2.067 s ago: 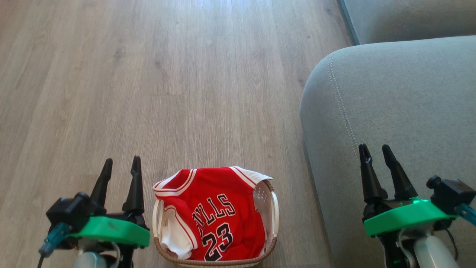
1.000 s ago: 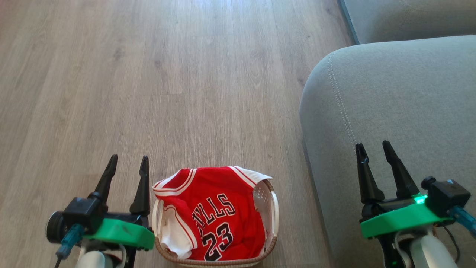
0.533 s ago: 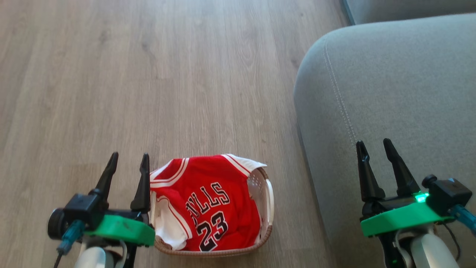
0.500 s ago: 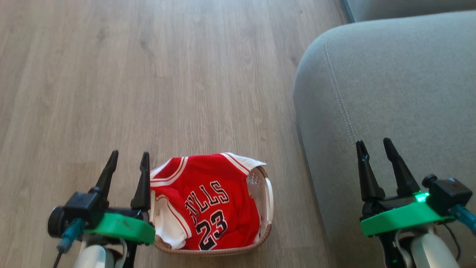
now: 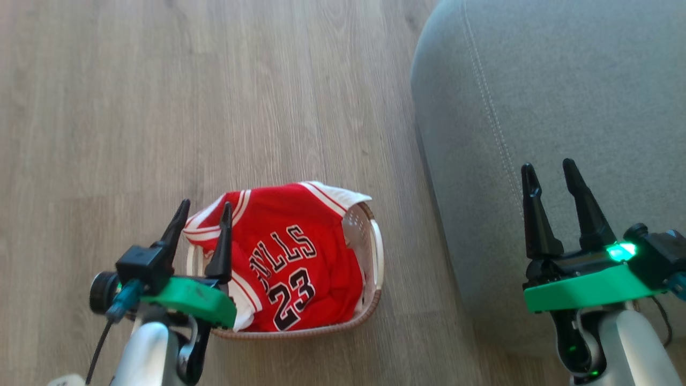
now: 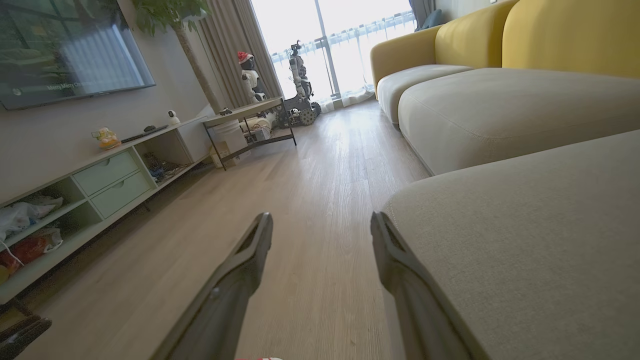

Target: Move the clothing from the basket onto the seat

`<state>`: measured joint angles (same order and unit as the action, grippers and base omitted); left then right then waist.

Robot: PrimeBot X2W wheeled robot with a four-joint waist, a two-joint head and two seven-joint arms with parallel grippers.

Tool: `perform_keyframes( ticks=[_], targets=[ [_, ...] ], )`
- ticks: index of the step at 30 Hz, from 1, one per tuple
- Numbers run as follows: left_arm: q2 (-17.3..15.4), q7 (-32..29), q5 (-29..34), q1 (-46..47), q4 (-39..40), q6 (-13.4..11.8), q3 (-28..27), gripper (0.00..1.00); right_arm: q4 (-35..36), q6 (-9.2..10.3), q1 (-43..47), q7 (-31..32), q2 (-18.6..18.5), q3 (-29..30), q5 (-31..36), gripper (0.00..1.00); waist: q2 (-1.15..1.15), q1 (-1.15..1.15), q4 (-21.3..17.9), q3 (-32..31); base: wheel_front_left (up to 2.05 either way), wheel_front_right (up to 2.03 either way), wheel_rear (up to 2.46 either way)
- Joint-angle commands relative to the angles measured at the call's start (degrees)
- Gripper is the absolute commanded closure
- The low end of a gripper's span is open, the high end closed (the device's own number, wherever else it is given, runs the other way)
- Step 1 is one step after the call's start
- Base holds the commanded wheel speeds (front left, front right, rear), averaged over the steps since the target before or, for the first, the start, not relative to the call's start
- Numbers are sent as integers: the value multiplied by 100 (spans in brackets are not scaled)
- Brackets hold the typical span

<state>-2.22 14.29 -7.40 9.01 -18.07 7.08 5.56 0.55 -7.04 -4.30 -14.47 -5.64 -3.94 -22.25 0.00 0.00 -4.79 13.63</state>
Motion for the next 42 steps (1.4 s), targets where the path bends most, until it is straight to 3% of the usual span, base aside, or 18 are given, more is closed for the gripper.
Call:
perform_keyframes(
  ticks=[1,28,42],
  targets=[
    [-90,69,-32,276,50,3,-100,0,234,-45,-178,-52,-45,-91,8,0,0,0,-54,181,0,0,0],
    [-252,12,-360,2839,-3995,39,663,0,1038,-45,-1080,-52,22,5,38,0,0,0,-386,2287,0,0,0],
    [-374,-11,-411,3964,-5206,-34,778,0,1800,-45,-1391,-52,-54,-167,30,0,0,0,-488,3130,0,0,0]
  ],
)
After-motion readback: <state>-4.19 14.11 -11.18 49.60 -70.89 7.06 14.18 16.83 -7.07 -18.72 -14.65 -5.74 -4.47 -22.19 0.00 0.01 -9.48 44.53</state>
